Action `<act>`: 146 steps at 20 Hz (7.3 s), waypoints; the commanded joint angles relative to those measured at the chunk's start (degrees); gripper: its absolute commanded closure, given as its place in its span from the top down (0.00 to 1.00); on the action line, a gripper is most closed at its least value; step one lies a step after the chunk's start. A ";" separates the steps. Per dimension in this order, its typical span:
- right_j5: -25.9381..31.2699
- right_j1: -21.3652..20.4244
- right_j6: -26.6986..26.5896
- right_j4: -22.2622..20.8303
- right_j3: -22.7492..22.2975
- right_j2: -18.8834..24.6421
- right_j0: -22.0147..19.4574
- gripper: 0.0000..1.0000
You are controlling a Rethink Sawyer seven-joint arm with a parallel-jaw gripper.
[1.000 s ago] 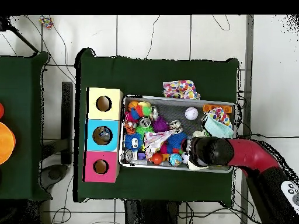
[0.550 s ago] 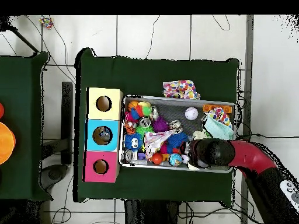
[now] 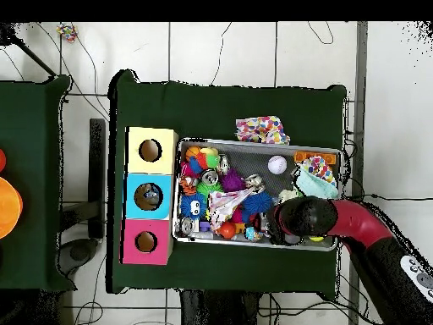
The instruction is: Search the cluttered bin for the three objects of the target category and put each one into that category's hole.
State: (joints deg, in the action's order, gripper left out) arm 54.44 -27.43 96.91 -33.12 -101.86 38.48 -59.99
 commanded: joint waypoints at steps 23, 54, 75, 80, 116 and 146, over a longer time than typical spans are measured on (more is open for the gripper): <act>-5.27 -1.89 -11.04 -2.03 4.28 5.58 -2.29 1.00; -3.29 12.34 -24.31 -12.43 14.81 4.07 -11.34 1.00; -4.23 7.01 -12.01 -10.83 24.28 2.67 -6.33 1.00; -11.06 5.68 0.35 -7.55 21.13 0.92 -6.31 1.00; -3.98 -5.38 1.62 11.82 12.88 -14.72 5.09 1.00; -15.98 -0.29 20.80 22.40 17.61 -33.64 19.48 1.00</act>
State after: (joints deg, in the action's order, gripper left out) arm 42.69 -27.73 103.44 -13.54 -83.42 8.27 -41.03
